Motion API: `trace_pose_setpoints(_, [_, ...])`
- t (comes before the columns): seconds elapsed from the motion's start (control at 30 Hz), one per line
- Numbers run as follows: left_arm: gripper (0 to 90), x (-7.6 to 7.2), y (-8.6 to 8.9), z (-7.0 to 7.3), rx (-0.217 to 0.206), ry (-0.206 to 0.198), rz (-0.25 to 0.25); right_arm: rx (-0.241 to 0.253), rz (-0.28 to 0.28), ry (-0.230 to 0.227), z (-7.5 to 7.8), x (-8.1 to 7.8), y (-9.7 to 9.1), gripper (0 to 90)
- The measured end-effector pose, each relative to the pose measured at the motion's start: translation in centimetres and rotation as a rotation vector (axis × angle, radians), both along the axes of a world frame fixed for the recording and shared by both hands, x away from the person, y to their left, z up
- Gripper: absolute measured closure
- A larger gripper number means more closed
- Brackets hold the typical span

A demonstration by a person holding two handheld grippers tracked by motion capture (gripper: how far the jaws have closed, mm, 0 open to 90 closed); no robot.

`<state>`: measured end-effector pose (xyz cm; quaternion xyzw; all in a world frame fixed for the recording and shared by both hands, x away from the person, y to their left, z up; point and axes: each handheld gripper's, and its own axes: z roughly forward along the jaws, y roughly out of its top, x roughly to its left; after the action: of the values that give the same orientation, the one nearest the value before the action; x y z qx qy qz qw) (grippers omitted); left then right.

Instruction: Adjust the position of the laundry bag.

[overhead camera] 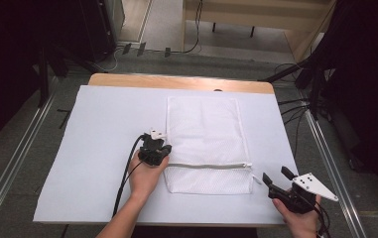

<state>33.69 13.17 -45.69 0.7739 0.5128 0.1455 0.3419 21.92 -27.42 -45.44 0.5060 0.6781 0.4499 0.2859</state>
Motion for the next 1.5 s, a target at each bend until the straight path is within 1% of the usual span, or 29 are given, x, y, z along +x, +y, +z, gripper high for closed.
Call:
trace_pose_setpoints(0.03, [90.0, -0.2, 0.4, 0.1, -0.009, -0.001, 0.000, 0.000, 0.000, 0.000, 0.0, 0.0, 0.0, 29.9])
trace_pose_setpoints(0.07, [90.0, -0.5, 0.7, 0.2, -0.021, 0.002, 0.004, 0.000, 0.012, -0.001, 0.0, 0.0, 0.1, 29.9])
trace_pose_setpoints(0.1, [90.0, -0.7, 1.0, 0.3, -0.022, 0.001, 0.002, 0.007, 0.019, 0.007, 0.1, -0.1, 0.2, 29.9])
trace_pose_setpoints(0.17, [90.0, -1.1, 1.7, 0.5, -0.036, 0.000, 0.003, 0.001, 0.042, 0.007, 0.1, -0.2, 0.4, 29.8])
trace_pose_setpoints(0.27, [90.0, -1.6, 3.1, 0.7, -0.043, -0.001, 0.010, -0.002, 0.052, 0.006, 0.1, -0.2, 0.6, 29.8])
trace_pose_setpoints(0.37, [90.0, -2.0, 4.5, 0.7, -0.052, 0.012, 0.020, -0.003, 0.054, 0.012, 0.0, -0.2, 0.8, 29.8])
trace_pose_setpoints(0.43, [90.0, -2.2, 5.3, 0.5, -0.065, 0.033, 0.018, -0.004, 0.057, 0.014, -0.1, -0.2, 0.8, 29.8])
trace_pose_setpoints(0.47, [90.0, -2.4, 5.7, 0.4, -0.059, 0.039, 0.014, -0.004, 0.057, 0.014, -0.1, -0.3, 0.9, 29.9])
trace_pose_setpoints(0.53, [90.0, -2.7, 6.5, 0.2, -0.056, 0.047, 0.019, -0.002, 0.057, 0.016, -0.1, -0.3, 0.8, 30.0])
trace_pose_setpoints(0.63, [90.0, -3.1, 7.8, 0.1, -0.062, 0.048, 0.031, -0.004, 0.056, 0.013, -0.1, -0.4, 0.8, 30.1])
trace_pose_setpoints(0.67, [90.0, -3.2, 8.1, 0.2, -0.058, 0.046, 0.035, -0.003, 0.056, 0.013, -0.1, -0.4, 0.8, 30.1])
trace_pose_setpoints(0.8, [90.0, -3.4, 9.1, 0.3, -0.065, 0.042, 0.044, -0.003, 0.059, 0.019, -0.2, -0.4, 1.0, 30.1])
trace_pose_setpoints(0.83, [90.0, -3.3, 9.3, 0.2, -0.062, 0.040, 0.052, -0.005, 0.059, 0.020, -0.2, -0.4, 1.1, 30.1])
trace_pose_setpoints(0.93, [90.0, -3.2, 9.6, 0.1, -0.072, 0.032, 0.062, -0.012, 0.068, 0.022, -0.3, -0.5, 1.3, 30.1])
trace_pose_setpoints(1.0, [90.0, -3.2, 9.8, 0.1, -0.083, 0.009, 0.077, -0.010, 0.068, 0.026, -0.3, -0.6, 1.4, 30.1])
trace_pose_setpoints(1.03, [90.0, -3.3, 10.0, 0.0, -0.082, -0.018, 0.098, -0.010, 0.071, 0.024, -0.4, -0.6, 1.5, 30.0])
trace_pose_setpoints(1.07, [85.3, -3.5, 10.0, -0.1, -0.064, -0.042, 0.127, -0.009, 0.072, 0.027, -0.4, -0.7, 1.6, 30.6])
trace_pose_setpoints(1.1, [74.0, -3.7, 10.1, -0.1, -0.048, -0.065, 0.153, -0.008, 0.069, 0.025, -0.5, -0.7, 1.7, 32.2])
trace_pose_setpoints(1.13, [64.0, -3.9, 10.2, -0.1, -0.056, -0.069, 0.164, -0.010, 0.058, 0.012, -0.5, -0.7, 1.8, 33.7])
trace_pose_setpoints(1.2, [51.7, -4.5, 10.5, -0.1, -0.090, -0.081, 0.169, 0.012, 0.046, 0.007, -0.6, -0.8, 1.8, 34.5])
trace_pose_setpoints(1.23, [46.1, -4.8, 10.6, 0.0, -0.092, -0.083, 0.164, 0.028, 0.040, 0.005, -0.6, -0.8, 1.8, 35.2])
trace_pose_setpoints(1.3, [39.1, -5.3, 10.6, 0.3, -0.100, -0.085, 0.139, 0.056, 0.036, 0.000, -0.6, -0.9, 1.9, 37.3])
trace_pose_setpoints(1.33, [37.1, -5.7, 10.5, 0.5, -0.117, -0.093, 0.130, 0.060, 0.041, -0.007, -0.6, -0.9, 1.9, 38.2])
trace_pose_setpoints(1.37, [36.4, -6.0, 10.5, 0.7, -0.133, -0.101, 0.118, 0.056, 0.040, -0.006, -0.5, -0.9, 2.1, 39.6])
trace_pose_setpoints(1.4, [35.1, -6.2, 10.3, 0.9, -0.139, -0.109, 0.113, 0.049, 0.043, -0.009, -0.5, -1.0, 2.2, 41.3])
trace_pose_setpoints(1.43, [33.7, -6.4, 10.2, 1.1, -0.142, -0.115, 0.103, 0.051, 0.053, -0.016, -0.5, -1.0, 2.3, 45.0])
trace_pose_setpoints(1.47, [32.9, -6.5, 10.0, 1.3, -0.146, -0.121, 0.095, 0.062, 0.080, -0.016, -0.5, -1.0, 2.3, 52.8])
trace_pose_setpoints(1.5, [31.7, -6.7, 9.8, 1.5, -0.132, -0.133, 0.103, 0.086, 0.116, -0.001, -0.4, -0.8, 2.4, 57.2])
